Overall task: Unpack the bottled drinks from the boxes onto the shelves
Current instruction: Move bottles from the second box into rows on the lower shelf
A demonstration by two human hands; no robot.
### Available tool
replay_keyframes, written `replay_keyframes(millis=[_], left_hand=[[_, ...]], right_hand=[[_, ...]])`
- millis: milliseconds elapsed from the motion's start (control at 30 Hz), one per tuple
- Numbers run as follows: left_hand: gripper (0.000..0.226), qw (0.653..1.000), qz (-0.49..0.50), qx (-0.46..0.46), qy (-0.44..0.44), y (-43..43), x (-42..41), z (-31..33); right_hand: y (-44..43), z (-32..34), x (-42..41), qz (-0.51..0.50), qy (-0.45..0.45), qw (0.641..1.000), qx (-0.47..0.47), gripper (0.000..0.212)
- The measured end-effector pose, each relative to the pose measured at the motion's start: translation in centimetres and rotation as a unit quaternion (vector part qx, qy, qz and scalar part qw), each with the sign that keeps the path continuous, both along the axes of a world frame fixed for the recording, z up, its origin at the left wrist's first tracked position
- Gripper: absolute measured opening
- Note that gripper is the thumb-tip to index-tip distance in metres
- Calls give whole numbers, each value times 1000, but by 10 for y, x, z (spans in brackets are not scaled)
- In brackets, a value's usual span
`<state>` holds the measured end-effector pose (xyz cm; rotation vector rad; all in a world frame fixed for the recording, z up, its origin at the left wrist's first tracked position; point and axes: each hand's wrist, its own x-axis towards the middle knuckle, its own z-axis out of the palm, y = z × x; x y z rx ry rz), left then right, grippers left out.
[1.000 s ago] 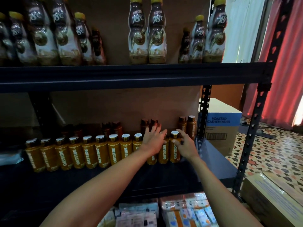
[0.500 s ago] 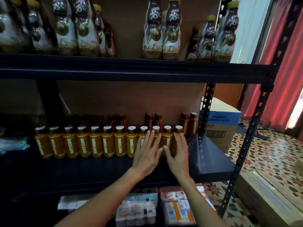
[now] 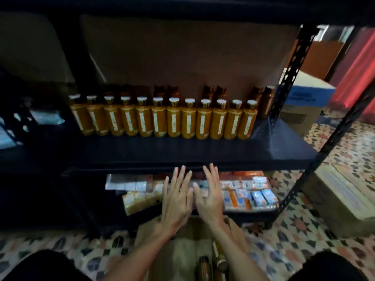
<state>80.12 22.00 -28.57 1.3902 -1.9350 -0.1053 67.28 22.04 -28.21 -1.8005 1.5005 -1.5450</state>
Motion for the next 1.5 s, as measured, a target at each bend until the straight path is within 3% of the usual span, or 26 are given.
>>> replay_keyframes(millis=[300, 433, 533, 600, 667, 767, 933, 1067, 1200, 1300, 1367, 1400, 1433, 1500], left_hand=[[65, 979, -10, 194, -55, 52, 19, -103], [64, 957, -27, 275, -85, 55, 13, -133], [57, 927, -52, 365, -65, 54, 2, -160], [60, 905, -62, 420, -25, 58, -8, -173], [43, 871, -59, 487, -30, 60, -14, -184], [29, 819, -61, 567, -56, 54, -18, -209], [43, 767, -30, 641, 2, 35, -36, -246], [48, 739, -12, 672, 43, 24, -46, -275], [59, 720, 4, 690, 68, 19, -60, -288], [63, 702, 36, 704, 102, 20, -73, -300], [51, 692, 45, 710, 123, 23, -80, -317], [42, 696, 36, 706, 129, 27, -83, -334], [45, 699, 42, 698, 151, 32, -86, -349], [59, 697, 45, 696, 167, 36, -87, -333]], right_hand=[[57, -110, 11, 10, 52, 983, 178, 56], [69, -142, 5, 23, 121, 961, 246, 34], [73, -157, 0, 65, 133, 935, 322, 29], [74, -168, -8, 71, 164, 891, 416, 30], [73, -183, -18, 80, 220, 846, 480, 23], [68, -199, -31, 93, 275, 813, 505, 12], [35, -225, -56, 25, 280, 790, 545, 15], [16, -246, -68, -3, 236, 795, 559, 36], [18, -266, -69, 24, 281, 737, 615, 39], [26, -276, -63, -6, 276, 747, 605, 55], [28, -286, -63, -20, 284, 761, 583, 71], [28, -288, -63, -18, 265, 768, 583, 71], [27, -294, -61, -21, 216, 788, 576, 68], [24, -299, -62, -39, 126, 793, 595, 77]])
